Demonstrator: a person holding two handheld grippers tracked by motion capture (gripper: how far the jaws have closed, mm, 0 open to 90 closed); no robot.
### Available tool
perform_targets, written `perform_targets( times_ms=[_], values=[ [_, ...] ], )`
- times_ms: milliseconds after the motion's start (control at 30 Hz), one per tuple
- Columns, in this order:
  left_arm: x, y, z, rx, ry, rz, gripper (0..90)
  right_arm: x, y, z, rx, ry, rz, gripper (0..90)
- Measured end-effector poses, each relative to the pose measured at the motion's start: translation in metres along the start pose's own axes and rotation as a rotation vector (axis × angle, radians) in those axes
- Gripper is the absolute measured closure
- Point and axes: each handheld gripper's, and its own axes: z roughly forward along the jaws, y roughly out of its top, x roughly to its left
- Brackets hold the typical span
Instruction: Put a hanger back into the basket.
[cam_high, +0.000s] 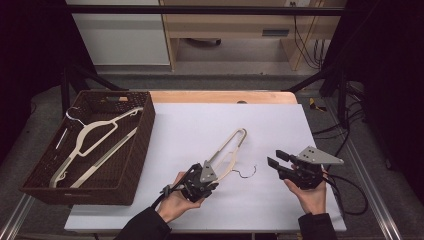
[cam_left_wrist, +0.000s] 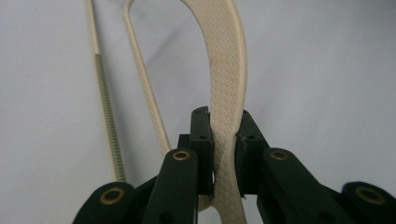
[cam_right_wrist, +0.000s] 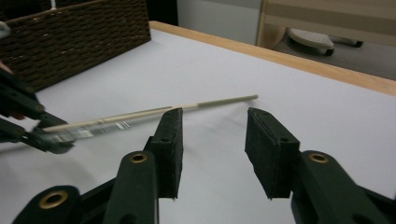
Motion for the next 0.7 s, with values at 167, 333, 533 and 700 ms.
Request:
perform_targets(
  times_ms=[167, 333, 533, 700],
  values=[
    [0.008, 0.0, -0.013, -0.018, 0.025, -0.002, 82.3, -0.008, -0.008, 0.003, 0.021, -0.027, 0.021, 50.2],
    [0.016, -0.002, -0.026, -0.051, 0.07, -0.016, 84.7, -0.011, -0.012, 0.004, 0.032, -0.037, 0.035, 44.6],
    [0.029, -0.008, -0.041, -0.092, 0.059, -0.06, 86.7, -0.014, -0.015, 0.002, 0.017, -0.036, 0.035, 34.7],
    [0.039, -0.012, -0.056, -0.129, 0.058, -0.083, 86.7, -0.015, -0.017, 0.001, 0.006, -0.034, 0.037, 23.9]
  ],
)
